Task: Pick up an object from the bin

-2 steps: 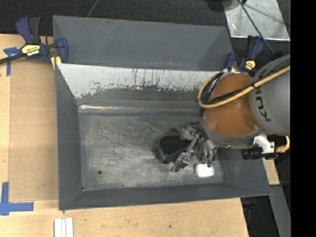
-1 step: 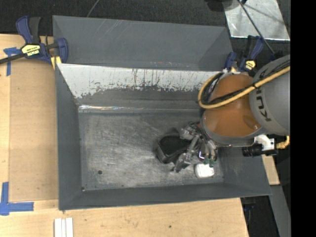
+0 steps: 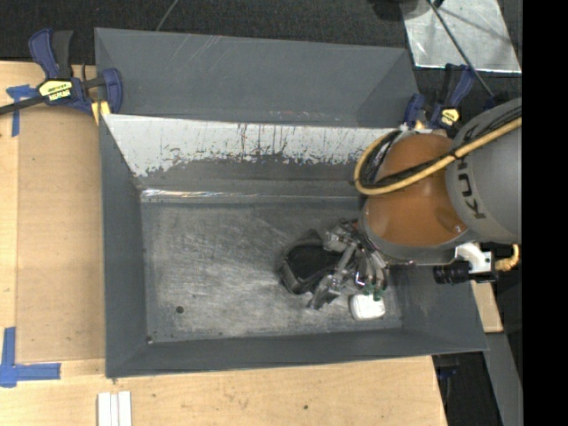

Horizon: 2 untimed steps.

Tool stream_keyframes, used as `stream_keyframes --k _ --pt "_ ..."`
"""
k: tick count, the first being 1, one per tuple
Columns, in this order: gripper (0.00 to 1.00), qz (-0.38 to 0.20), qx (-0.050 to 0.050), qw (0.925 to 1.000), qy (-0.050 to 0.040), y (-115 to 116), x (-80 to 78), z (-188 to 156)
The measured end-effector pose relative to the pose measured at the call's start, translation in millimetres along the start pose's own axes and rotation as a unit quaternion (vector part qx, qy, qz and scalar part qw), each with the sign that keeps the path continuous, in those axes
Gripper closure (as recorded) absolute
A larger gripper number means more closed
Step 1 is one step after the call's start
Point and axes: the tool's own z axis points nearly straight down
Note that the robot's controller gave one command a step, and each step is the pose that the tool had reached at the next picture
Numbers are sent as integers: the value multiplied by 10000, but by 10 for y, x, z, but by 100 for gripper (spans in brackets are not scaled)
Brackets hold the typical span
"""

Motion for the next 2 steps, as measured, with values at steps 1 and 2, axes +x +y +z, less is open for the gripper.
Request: stream_keyframes --k 1,2 --pt "0 -184 1 9998 -14 -4 -11 3" --pt "0 310 -11 9995 -2 19 -6 9"
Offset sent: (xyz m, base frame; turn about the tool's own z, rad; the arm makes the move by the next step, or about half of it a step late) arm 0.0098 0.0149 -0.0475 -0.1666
